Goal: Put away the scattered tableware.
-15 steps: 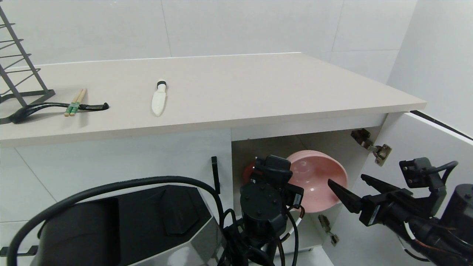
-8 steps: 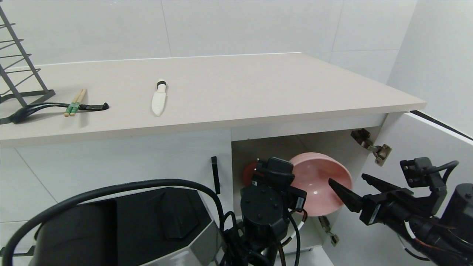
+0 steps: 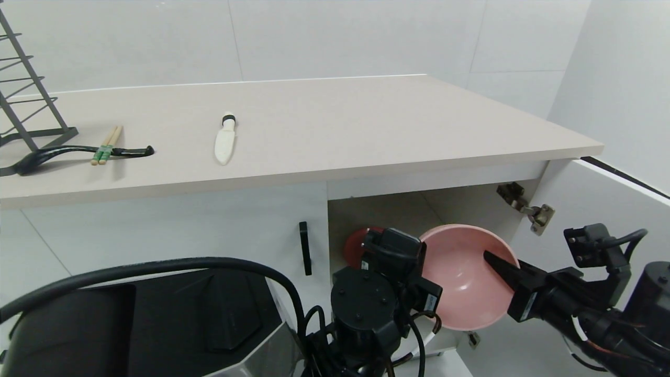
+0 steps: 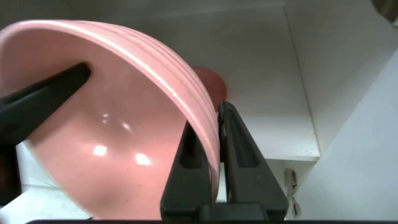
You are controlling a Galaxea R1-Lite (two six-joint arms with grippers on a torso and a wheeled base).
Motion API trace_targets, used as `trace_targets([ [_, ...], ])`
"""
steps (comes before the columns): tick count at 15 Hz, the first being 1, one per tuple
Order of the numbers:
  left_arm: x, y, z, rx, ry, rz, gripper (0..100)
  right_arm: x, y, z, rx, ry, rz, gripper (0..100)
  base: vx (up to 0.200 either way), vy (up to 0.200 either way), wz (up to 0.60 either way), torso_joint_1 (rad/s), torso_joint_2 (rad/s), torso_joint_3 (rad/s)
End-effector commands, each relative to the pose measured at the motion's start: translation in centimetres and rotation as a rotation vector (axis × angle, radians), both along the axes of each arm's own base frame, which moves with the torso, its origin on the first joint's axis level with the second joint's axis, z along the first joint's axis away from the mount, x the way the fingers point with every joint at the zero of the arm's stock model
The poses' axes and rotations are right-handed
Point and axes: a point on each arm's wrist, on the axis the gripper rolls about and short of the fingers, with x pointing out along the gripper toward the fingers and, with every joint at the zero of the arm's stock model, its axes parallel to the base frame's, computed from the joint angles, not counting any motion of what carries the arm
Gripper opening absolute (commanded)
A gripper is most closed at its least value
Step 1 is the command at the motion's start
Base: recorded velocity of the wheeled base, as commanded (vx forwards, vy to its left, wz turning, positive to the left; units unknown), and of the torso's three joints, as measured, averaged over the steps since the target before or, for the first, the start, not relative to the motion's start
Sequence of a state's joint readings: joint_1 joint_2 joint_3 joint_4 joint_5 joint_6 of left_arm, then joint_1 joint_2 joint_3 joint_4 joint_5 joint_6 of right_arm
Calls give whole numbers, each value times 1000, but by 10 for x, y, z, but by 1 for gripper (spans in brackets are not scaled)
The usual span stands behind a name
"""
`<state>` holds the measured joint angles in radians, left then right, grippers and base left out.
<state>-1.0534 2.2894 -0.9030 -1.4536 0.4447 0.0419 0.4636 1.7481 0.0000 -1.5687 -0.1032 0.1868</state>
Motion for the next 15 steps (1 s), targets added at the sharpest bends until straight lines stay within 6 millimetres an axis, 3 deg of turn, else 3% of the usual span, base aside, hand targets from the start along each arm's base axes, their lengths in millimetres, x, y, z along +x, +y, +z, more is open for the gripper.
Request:
trace_targets([
  [1, -2, -1, 2, 1, -5, -17, 100, 0, 0, 0, 1, -1, 2, 0, 0, 0, 0, 0, 0, 0],
  [3, -4, 1, 2, 12, -10, -22, 100, 0, -1, -1, -1, 3, -3, 0, 0, 0, 0, 0, 0, 0],
  [7, -30, 12, 12, 7, -73, -120, 100, 2, -2, -3, -1, 16, -13, 0, 0, 0, 0, 0, 0, 0],
  [11, -58, 64, 40, 51, -88, -283, 100, 8, -5, -13, -17, 64, -44, 0, 0, 0, 0, 0, 0, 0],
  [15, -56, 129, 59, 61, -95, -230, 100, 10, -4, -18, -29, 85, -41, 0, 0, 0, 0, 0, 0, 0],
])
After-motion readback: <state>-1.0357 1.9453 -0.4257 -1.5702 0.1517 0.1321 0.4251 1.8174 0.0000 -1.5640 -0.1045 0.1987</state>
